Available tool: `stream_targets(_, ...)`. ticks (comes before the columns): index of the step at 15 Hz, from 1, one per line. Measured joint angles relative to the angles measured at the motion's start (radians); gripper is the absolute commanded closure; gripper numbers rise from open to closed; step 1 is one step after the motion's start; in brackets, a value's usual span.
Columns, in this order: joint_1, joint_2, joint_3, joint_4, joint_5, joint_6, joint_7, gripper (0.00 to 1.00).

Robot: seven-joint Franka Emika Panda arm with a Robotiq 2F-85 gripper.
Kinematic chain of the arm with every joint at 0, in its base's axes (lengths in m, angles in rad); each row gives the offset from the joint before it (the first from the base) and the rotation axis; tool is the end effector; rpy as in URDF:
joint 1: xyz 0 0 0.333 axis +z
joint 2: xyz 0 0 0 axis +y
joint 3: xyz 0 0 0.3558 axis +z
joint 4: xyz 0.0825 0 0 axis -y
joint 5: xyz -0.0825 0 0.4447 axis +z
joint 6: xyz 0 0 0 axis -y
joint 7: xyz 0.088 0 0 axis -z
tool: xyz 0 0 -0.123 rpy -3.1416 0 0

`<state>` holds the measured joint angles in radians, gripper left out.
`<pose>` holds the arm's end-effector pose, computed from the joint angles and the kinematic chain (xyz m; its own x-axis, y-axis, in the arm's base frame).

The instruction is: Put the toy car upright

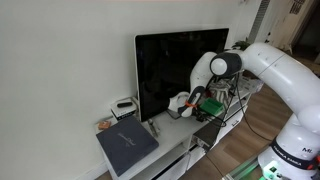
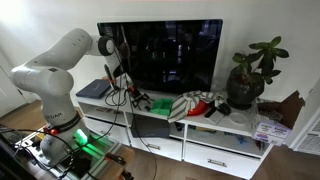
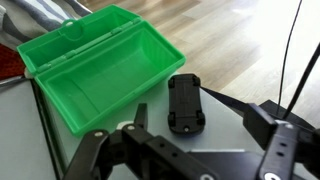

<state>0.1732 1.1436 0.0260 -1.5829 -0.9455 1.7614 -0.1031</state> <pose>0.6048 0.0370 -0.0951 0.3687 0.3065 -0.8776 0.8805 -0.4179 0.2240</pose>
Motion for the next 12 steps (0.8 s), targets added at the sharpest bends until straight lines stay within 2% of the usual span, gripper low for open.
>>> stream_targets(1,0.0,0.007,-0.001,0.011,0.0,-0.007,-0.011,0.31)
stream_targets(4,-0.003,0.024,-0.002,0.039,0.0,-0.02,-0.046,0.39)
stream_targets(6,-0.006,0.036,-0.003,0.056,0.0,-0.025,-0.067,0.32)
stream_targets(8,-0.008,0.046,-0.003,0.071,0.0,-0.029,-0.085,0.31)
stream_targets(10,-0.01,0.056,-0.003,0.085,0.0,-0.033,-0.101,0.32)
stream_targets(12,-0.01,0.063,-0.003,0.097,0.001,-0.04,-0.116,0.43)
